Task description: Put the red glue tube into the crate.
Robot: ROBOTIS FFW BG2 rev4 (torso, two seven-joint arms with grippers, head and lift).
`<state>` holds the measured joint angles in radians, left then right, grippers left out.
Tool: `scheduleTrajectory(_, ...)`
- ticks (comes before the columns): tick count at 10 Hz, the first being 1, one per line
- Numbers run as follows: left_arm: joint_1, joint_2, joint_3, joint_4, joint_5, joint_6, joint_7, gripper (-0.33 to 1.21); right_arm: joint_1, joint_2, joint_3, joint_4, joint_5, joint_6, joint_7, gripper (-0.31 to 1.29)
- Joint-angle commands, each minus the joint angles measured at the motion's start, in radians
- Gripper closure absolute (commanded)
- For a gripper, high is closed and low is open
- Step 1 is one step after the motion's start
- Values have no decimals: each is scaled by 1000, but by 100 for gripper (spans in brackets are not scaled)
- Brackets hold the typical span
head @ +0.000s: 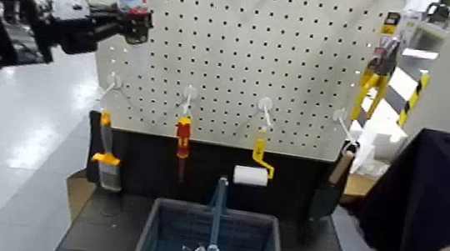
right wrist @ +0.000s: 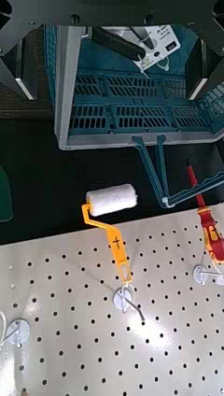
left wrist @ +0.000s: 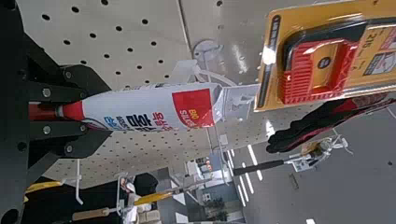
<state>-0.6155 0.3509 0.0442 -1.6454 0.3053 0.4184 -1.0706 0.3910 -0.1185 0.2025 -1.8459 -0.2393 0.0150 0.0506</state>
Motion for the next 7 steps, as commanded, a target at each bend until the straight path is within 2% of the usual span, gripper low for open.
scheduleTrajectory(1, 30, -24, -27, 16, 26, -3, 6, 118, 0, -3, 2, -1, 0, 0, 0, 12)
scheduleTrajectory(7, 115, -73, -76, 47, 97, 3, 20, 118, -1, -3, 5, -1, 0, 3, 0, 12)
